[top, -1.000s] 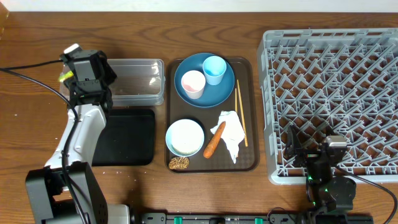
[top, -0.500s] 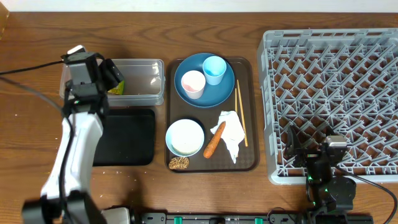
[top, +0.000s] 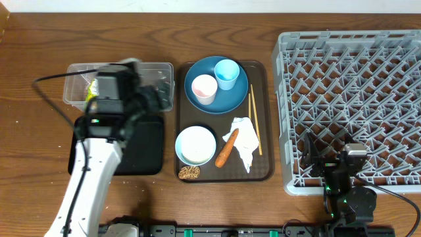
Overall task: Sort waste into correct bins and load items into the dishwasher rack
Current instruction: 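Move the left gripper back to the crumpled white tissue on the tray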
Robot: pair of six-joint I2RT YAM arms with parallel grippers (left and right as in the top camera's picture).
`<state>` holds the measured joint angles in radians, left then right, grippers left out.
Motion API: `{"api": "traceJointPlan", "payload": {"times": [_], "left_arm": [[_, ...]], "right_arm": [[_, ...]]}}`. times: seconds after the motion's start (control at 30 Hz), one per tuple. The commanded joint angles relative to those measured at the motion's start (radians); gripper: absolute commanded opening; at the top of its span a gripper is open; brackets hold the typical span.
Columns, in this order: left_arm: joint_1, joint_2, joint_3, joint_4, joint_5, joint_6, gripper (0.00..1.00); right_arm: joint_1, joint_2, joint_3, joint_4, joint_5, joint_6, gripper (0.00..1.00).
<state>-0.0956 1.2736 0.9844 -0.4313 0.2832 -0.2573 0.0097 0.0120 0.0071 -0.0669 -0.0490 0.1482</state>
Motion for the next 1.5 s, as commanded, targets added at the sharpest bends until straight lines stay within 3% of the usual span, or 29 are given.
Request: {"api": "traceJointPlan", "payload": {"times": [0.0, 0.3, 0.53, 0.77, 0.9, 1.07, 1.27, 1.33, 1.47], "left_arm": [[-0.115, -0.006, 0.015, -0.01, 0.046, 0.044, 0.93], [-0.443, 0.007, 0.015, -0.03, 0.029, 0.112, 0.96], [-0.592, 0.075, 0.016, -0.035, -0.019, 0.13, 0.96], [-0.624, 0.23, 0.123, -0.095, -0.003, 0.139, 0.95], [-0.624, 0.341, 0.304, -0.227, -0.006, 0.215, 0.95], [-0.624, 0.486, 0.49, -0.405, -0.03, 0.224, 0.94], [-0.662, 0.597, 0.514, -0.46, -0.03, 0.224, 0.93], [-0.681, 0.616, 0.514, -0.459, -0.03, 0.224, 0.98], [-0.703, 0.621, 0.514, -0.433, -0.03, 0.224, 0.98]], "right_arm": [[-0.003, -0.005, -0.002, -0.004, 0.0, -0.007, 0.99], [-0.003, -0.005, -0.002, -0.004, 0.0, -0.007, 0.99], [-0.003, -0.005, -0.002, -0.004, 0.0, -0.007, 0.99], [-0.003, -0.005, -0.002, -0.004, 0.0, -0.007, 0.99], [-0.003, -0.005, -0.002, -0.004, 0.0, -0.007, 0.99], [-0.003, -0.005, -0.002, -0.004, 0.0, -0.007, 0.99], [-0.003, -0.005, -0.002, -0.004, 0.0, -0.007, 0.99], [-0.003, -0.005, -0.002, -0.004, 0.0, -0.007, 0.99], [-0.003, -0.005, -0.002, -0.004, 0.0, -0.007, 0.99]]}}
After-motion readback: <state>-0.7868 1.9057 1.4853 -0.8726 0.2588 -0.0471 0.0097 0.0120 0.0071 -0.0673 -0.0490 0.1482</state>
